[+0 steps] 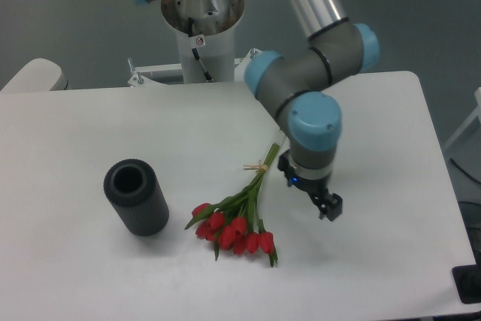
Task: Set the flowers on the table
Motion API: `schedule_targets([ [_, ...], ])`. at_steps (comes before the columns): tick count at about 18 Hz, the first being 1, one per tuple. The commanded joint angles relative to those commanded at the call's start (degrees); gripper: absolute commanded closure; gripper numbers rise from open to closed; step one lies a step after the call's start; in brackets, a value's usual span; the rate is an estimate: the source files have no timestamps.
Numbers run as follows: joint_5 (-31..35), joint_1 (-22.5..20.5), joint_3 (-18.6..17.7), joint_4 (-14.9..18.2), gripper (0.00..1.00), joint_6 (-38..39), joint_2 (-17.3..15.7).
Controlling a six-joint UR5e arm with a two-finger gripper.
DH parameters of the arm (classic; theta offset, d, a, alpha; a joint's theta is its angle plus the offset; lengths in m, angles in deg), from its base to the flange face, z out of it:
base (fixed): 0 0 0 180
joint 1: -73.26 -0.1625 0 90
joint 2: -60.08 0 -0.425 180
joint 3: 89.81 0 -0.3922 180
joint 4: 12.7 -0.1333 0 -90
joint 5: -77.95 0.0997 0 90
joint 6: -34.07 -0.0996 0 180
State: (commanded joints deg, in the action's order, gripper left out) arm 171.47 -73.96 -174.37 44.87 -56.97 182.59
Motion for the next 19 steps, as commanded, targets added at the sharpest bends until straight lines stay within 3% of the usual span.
schedule_targets([
  [4,0.0,-0.7,4.0,2.8,0.0,-6.1,1.9],
  [8,0.0,-0.8,6.9,4.4,0.0,-6.8,3.2],
  [19,-0.2,-0.8,7.0,4.6,0.0,-6.7,3.5],
])
